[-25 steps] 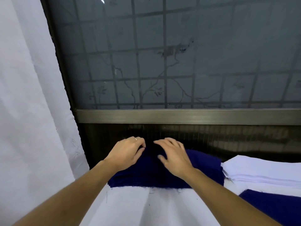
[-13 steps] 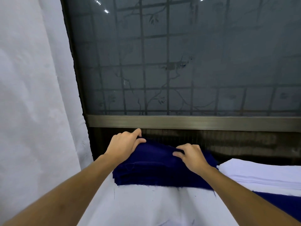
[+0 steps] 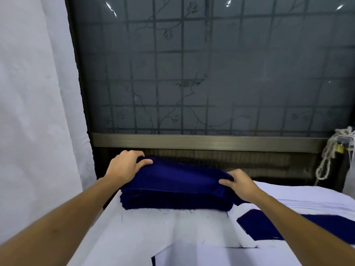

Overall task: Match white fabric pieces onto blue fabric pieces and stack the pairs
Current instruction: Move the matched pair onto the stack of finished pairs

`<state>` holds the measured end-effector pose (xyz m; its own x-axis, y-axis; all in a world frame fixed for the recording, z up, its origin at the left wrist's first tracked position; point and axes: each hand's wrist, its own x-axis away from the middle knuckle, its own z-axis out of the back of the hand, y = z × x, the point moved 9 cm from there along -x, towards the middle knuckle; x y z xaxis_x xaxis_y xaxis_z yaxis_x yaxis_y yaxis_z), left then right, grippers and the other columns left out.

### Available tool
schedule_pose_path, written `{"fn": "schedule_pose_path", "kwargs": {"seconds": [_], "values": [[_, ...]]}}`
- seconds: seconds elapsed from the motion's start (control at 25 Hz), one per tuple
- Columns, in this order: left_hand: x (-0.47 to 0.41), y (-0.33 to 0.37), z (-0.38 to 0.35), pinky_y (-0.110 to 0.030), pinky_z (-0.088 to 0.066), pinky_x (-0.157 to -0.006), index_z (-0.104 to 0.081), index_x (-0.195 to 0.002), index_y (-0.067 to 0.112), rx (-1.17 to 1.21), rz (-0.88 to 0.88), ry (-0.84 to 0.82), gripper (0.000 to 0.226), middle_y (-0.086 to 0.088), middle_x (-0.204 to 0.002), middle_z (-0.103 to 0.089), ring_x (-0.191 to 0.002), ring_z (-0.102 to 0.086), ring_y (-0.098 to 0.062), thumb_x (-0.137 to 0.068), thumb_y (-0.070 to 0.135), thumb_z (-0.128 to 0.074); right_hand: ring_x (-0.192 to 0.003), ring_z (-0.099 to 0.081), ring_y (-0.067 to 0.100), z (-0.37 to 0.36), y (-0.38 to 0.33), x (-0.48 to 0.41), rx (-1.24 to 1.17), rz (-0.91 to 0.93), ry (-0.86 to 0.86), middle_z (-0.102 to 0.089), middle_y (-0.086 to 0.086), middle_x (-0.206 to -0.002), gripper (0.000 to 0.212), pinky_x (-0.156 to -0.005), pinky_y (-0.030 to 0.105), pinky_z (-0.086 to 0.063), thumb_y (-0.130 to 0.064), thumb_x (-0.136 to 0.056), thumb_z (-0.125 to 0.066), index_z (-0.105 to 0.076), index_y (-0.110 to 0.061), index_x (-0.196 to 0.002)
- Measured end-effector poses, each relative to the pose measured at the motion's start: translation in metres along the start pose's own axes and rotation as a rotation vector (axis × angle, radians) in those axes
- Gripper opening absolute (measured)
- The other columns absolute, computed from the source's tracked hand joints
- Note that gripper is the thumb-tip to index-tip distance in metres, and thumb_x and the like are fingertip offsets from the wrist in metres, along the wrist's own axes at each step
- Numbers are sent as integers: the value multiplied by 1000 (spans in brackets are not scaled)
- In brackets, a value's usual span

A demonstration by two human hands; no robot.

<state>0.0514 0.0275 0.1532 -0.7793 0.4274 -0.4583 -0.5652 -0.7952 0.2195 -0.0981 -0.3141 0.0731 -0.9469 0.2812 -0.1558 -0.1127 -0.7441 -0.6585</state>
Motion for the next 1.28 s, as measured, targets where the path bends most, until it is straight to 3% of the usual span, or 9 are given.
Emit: {"fn": "schedule_pose_path", "kwargs": {"seconds": [0.16,0.32,0.4,0.68,0.76,0.88,0.96,1.08,1.28], "values": [[19,-3,-20,-27,-55,-70,-68,-88,31,194,67,-131,34,10,-87,-69,-80,-66,-10,-87,63,-60,-64,-71,13,20,38,35,-110,-94,3,-76,0,-75,22,-57,23,-49,-32,-95,-67,-73,-13,-85],[49,6,-54,-31,-58,-85,-69,-101,28,417,111,-267,14,6,-103,-70,-93,-67,-14,-100,37,-58,-55,-67,11,34,74,85,-289,-201,17,-74,2,-69,26,-50,18,-44,-30,-95,-68,-71,-11,-77],[67,12,-70,-31,-56,-87,-70,-102,25,468,163,-270,15,4,-105,-69,-95,-66,-14,-102,32,-57,-56,-67,11,37,95,110,-307,-259,33,-74,3,-68,27,-54,21,-45,-28,-97,-66,-71,-11,-76],[123,35,-116,-33,-48,-62,-64,-67,8,370,311,-212,48,-5,-65,-63,-63,-60,-20,-87,52,-71,-85,-74,18,37,167,177,-362,-359,234,-78,0,-84,13,-78,33,-58,-21,-94,-69,-75,-10,-90],[136,43,-135,-35,-49,-62,-64,-70,9,380,298,-244,44,-4,-69,-66,-67,-62,-21,-93,46,-67,-91,-73,21,34,186,191,-323,-396,269,-77,1,-92,17,-89,43,-57,-25,-94,-70,-73,-8,-95],[157,48,-158,-40,-56,-73,-68,-83,17,343,322,-261,31,-1,-83,-70,-78,-65,-19,-101,40,-58,-107,-65,26,32,206,208,-157,-467,323,-71,2,-111,31,-98,45,-50,-36,-95,-68,-65,-12,-113],[170,45,-162,-33,-52,-63,-64,-83,23,262,378,-234,32,5,-82,-67,-75,-63,-14,-99,49,-56,-94,-67,25,31,210,218,-93,-472,350,-72,-2,-95,22,-89,43,-51,-37,-96,-65,-64,-16,-97],[190,36,-166,-28,-47,-57,-60,-79,26,187,442,-190,39,8,-76,-65,-69,-62,-12,-95,61,-54,-71,-63,18,29,212,227,74,-432,393,-65,-5,-68,27,-75,36,-49,-35,-96,-62,-57,-19,-75],[215,37,-169,-26,-42,-50,-52,-75,32,111,415,-50,37,12,-64,-61,-58,-58,-7,-95,63,-50,-73,-60,15,26,208,225,255,-362,398,-63,-8,-71,20,-75,36,-51,-38,-98,-59,-55,-24,-83]]}}
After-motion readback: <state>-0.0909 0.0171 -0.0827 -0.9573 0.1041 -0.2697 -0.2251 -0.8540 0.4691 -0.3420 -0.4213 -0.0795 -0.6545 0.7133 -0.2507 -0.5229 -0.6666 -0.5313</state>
